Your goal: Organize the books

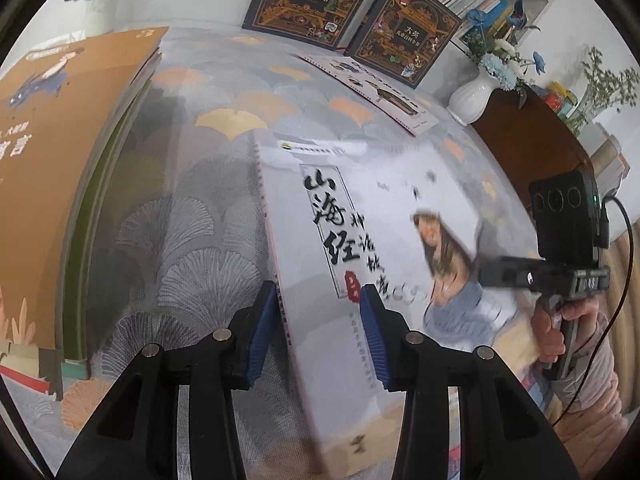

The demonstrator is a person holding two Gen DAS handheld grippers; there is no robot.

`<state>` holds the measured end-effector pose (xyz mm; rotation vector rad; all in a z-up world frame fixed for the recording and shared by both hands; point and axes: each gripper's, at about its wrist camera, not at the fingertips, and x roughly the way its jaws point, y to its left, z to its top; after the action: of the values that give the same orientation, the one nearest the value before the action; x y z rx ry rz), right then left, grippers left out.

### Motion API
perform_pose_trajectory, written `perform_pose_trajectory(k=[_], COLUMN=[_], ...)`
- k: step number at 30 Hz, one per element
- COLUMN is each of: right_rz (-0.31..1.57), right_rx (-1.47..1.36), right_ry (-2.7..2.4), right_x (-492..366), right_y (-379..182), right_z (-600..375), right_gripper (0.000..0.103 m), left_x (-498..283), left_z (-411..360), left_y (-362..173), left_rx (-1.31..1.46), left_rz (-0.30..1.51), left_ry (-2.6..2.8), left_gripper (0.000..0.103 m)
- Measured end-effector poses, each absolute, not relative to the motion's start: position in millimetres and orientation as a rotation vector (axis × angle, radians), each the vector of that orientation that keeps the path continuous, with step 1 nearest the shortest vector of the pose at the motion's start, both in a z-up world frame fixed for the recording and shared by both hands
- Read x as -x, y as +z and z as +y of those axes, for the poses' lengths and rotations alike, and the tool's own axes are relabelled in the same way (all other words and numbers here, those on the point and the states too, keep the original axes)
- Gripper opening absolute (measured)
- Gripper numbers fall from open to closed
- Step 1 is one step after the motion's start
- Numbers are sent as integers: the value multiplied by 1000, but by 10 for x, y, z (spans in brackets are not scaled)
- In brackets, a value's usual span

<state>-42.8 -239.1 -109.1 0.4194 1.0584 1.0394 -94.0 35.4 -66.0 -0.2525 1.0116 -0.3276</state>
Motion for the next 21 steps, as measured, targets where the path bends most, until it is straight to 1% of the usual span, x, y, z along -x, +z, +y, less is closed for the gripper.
perform_pose_trajectory(k=[3,6,8,9,14,18,21], right_rz=[1026,961,976,988,1007,1143,1286], right_rx=[-429,-532,-563,-538,-237,-224,-348], right_ry=[1013,972,984,972,876,931,1075], right_x=[361,270,201,181,176,99,73], right_y=[-1069,-1084,-1098,-1089,-929,-948,-1082], right_z=[-2394,-2554,-2559,-2521,-2164,-2205,-2390], right_gripper=[54,54,53,54,56,57,56], left_x=[954,950,943,939,941,930,921], left_z=[315,305,305,304,291,310,332], left_y=[-654,-648,-647,-646,-645,-645,-648], left_rx=[222,211,209,210,206,222,231], left_rz=[1004,1001,999,999,995,999,999], left_ry=[-316,-317,-318,-317,-314,-317,-329], left_gripper=[39,39,39,39,39,39,39])
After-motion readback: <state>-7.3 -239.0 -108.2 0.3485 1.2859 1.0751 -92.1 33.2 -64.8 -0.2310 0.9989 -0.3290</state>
